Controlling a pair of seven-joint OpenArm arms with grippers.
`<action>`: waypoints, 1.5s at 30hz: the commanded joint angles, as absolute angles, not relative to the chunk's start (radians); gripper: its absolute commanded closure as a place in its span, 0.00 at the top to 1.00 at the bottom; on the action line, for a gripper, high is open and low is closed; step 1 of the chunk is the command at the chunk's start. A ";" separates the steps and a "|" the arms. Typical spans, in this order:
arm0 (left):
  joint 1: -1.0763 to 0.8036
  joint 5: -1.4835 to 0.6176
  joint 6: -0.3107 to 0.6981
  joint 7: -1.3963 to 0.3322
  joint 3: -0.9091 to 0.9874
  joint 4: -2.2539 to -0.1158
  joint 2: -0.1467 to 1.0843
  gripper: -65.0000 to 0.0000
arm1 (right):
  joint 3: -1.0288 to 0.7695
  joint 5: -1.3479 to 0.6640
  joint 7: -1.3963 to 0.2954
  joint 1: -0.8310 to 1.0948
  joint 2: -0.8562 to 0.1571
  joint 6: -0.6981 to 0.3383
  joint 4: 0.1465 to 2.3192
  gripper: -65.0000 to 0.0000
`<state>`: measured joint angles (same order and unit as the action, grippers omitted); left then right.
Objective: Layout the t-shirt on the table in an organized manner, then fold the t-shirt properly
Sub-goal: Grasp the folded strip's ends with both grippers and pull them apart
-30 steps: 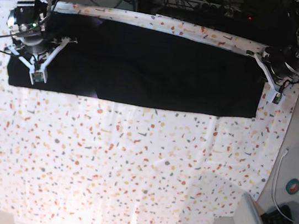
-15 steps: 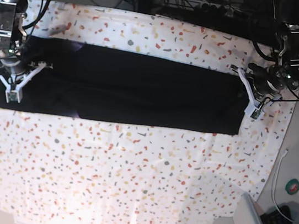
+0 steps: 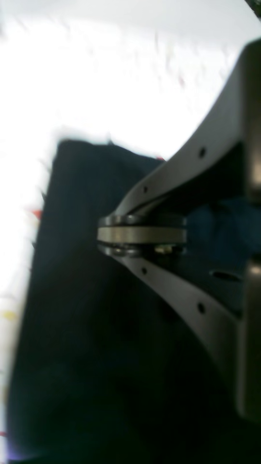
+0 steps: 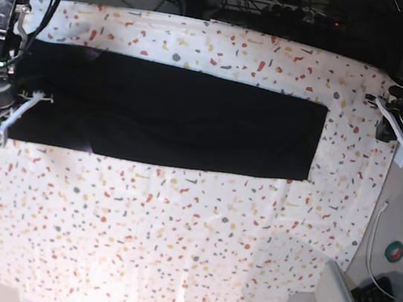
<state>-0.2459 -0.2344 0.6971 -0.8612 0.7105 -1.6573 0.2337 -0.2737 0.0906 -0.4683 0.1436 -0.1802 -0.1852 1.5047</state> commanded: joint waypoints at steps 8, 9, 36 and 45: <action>-0.125 -0.387 0.698 -0.874 0.746 -1.498 0.277 0.50 | -0.285 0.087 -0.453 0.220 -0.104 -0.185 1.659 0.13; -0.113 -0.404 0.698 -0.872 0.731 -1.469 0.275 0.61 | -0.285 0.087 -0.453 0.223 -0.097 -0.185 1.658 0.24; 0.028 -0.438 0.680 -0.688 0.346 -1.047 0.229 0.13 | -0.286 0.087 -0.449 0.291 -0.094 -0.185 1.652 0.55; -0.041 -0.437 0.656 -0.688 0.501 -1.247 0.268 0.00 | -0.286 0.087 -0.447 0.292 -0.096 -0.185 1.587 0.55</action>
